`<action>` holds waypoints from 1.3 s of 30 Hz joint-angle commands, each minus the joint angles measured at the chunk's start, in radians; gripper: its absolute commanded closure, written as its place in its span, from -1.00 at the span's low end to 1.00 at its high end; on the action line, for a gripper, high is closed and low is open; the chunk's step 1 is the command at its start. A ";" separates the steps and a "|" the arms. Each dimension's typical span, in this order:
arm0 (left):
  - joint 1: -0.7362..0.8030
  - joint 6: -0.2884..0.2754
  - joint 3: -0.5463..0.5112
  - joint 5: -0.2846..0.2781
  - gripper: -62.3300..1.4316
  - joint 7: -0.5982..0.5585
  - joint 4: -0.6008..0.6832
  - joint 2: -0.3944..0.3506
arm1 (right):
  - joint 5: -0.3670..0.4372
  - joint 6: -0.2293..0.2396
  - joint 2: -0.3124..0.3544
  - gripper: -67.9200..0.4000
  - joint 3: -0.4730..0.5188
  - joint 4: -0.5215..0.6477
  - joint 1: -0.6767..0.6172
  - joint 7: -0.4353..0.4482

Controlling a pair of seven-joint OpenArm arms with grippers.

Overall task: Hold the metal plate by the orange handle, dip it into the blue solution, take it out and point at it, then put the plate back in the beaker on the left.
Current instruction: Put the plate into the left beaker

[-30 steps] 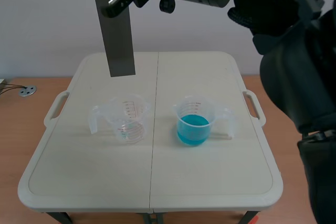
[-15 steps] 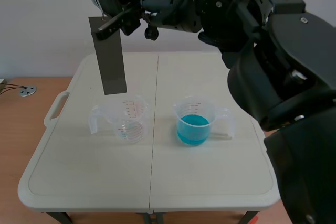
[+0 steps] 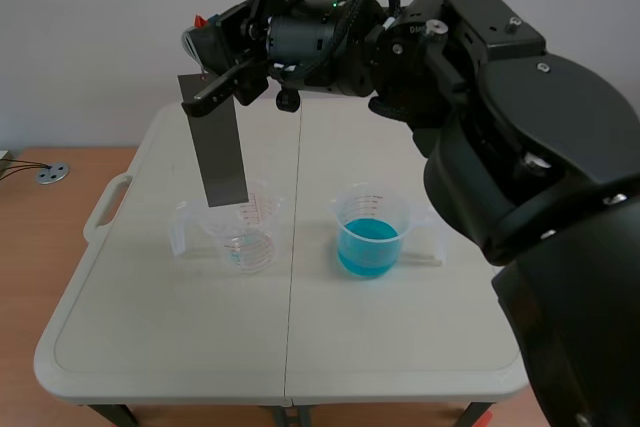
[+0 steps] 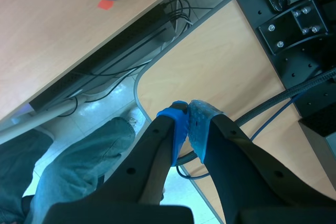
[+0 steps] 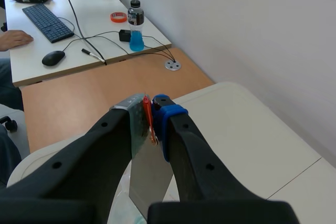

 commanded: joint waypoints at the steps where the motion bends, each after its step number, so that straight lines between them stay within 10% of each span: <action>1: 0.005 -0.002 0.004 0.001 0.88 -0.006 0.007 0.005 | 0.011 -0.003 -0.003 0.95 0.000 -0.011 0.028 0.028; 39: 0.000 -0.002 0.005 -0.012 0.88 -0.014 0.007 0.005 | -0.034 -0.034 -0.003 0.94 -0.001 -0.366 0.027 0.268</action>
